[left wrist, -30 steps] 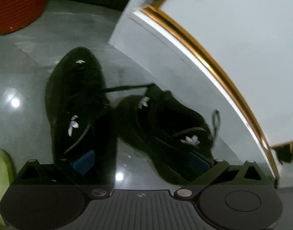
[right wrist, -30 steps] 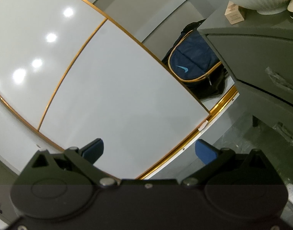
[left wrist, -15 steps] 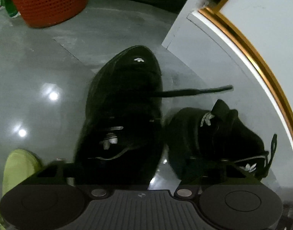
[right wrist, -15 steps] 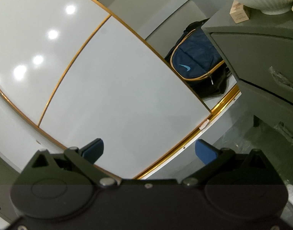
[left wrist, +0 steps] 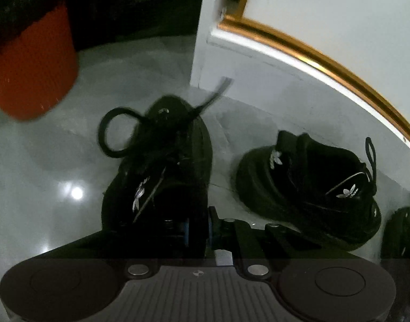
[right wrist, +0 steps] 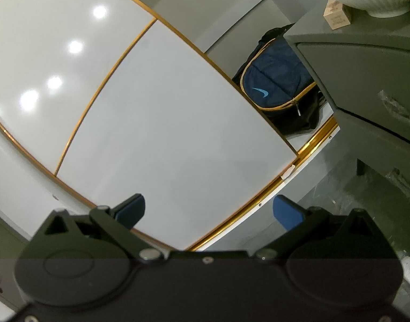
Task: Organize scattered shoes
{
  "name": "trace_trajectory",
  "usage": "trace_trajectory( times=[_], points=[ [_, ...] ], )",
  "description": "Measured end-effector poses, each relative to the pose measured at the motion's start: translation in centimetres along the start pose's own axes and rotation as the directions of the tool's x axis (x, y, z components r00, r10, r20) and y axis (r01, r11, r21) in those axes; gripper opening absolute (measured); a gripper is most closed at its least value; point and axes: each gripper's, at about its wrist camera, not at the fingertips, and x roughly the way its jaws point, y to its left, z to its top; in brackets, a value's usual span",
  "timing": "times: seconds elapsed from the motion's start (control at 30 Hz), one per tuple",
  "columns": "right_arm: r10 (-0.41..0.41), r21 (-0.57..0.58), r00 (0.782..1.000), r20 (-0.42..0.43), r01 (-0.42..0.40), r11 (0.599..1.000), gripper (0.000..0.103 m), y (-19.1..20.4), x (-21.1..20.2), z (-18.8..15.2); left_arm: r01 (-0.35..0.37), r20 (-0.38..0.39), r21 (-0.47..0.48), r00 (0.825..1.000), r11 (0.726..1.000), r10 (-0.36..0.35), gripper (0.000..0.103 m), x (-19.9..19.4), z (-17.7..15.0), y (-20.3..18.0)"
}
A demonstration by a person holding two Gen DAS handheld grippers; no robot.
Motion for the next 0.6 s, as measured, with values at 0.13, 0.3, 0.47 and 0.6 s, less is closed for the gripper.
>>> trace_trajectory(
  times=[0.13, 0.3, 0.47, 0.6],
  points=[
    [0.002, 0.001, 1.0, -0.001, -0.002, 1.0, 0.103, 0.0, 0.0, 0.0, -0.03, -0.011, 0.039, 0.999, 0.999, 0.03, 0.012, -2.1, 0.2, 2.8],
    [0.0, 0.0, 1.0, -0.006, 0.0, 1.0, 0.103, 0.1, 0.1, 0.0, -0.108, -0.038, 0.069, 0.993, 0.992, 0.111, 0.013, -3.7, -1.5, 8.3],
    [-0.015, -0.022, 1.0, -0.009, 0.014, 1.0, 0.103, 0.6, 0.2, -0.2, -0.193, -0.066, 0.071, 0.978, 0.979, 0.197, 0.013, -3.3, -4.7, 14.7],
    [-0.026, -0.056, 0.999, -0.022, 0.025, 0.998, 0.103, 1.3, 0.7, -0.6, -0.176, -0.13, 0.172, 0.971, 0.969, 0.199, 0.013, -2.0, -6.1, 16.3]
  ],
)
